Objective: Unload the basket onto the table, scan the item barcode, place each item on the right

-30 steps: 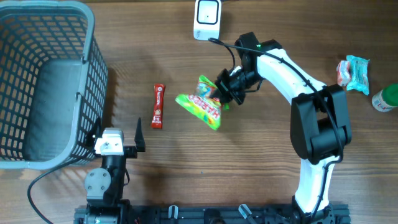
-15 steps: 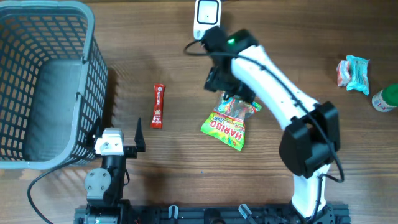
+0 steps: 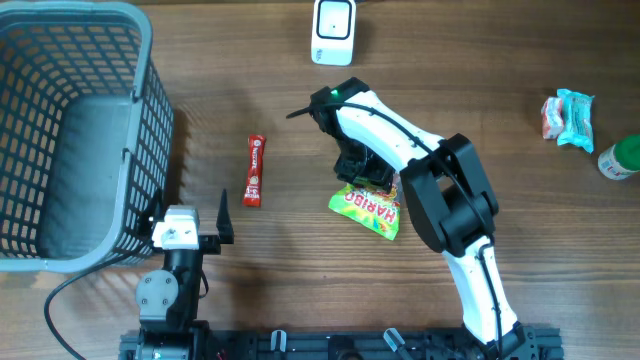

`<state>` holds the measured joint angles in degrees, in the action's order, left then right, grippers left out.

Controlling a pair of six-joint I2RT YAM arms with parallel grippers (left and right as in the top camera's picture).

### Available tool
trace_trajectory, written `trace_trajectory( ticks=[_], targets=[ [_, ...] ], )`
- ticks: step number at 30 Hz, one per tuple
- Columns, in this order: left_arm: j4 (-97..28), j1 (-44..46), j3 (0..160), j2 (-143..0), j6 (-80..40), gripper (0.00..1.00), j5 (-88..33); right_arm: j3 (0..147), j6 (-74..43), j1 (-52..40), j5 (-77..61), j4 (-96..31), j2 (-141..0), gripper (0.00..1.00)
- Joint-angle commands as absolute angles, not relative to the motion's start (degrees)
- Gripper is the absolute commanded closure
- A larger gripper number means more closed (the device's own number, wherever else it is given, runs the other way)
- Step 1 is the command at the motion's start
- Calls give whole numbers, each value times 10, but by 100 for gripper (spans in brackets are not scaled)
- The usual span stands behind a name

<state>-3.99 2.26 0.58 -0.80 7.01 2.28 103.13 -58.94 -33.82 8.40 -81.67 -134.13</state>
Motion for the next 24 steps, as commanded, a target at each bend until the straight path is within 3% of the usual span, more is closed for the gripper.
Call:
trace_trajectory(
  ticks=[1,2,3,6,9,12,13,15,18,21,24],
  targets=[
    [-39,24,3,-4,67,0,25,997,-586,-336,81,-803,-1419,55],
    [-39,24,3,-4,67,0,24,997,-585,-332,76,-804,-1423,83],
    [-39,24,3,-4,67,0,24,997,-583,-329,71,-804,-1425,95],
    [-39,24,3,-4,67,0,24,1029,-449,-315,-31,-803,-1422,96],
    [-39,24,3,-4,67,0,25,1090,-395,-300,-169,-861,-1405,96],
    [-39,24,3,-4,67,0,25,1143,-318,-264,-491,-924,-1366,96],
    [-39,24,3,-4,67,0,25,1143,-345,-250,-583,-924,-1348,96],
    [-39,24,3,-4,67,0,25,1143,-418,-238,-626,-923,-1337,96],
    [-39,24,3,-4,67,0,25,1143,-396,-234,-665,-881,-1337,96],
    [-39,24,3,-4,67,0,25,1143,-165,-234,-680,-826,-1337,96],
    [-39,24,3,-4,67,0,25,1143,101,-234,-912,-766,-1337,96]
  ],
)
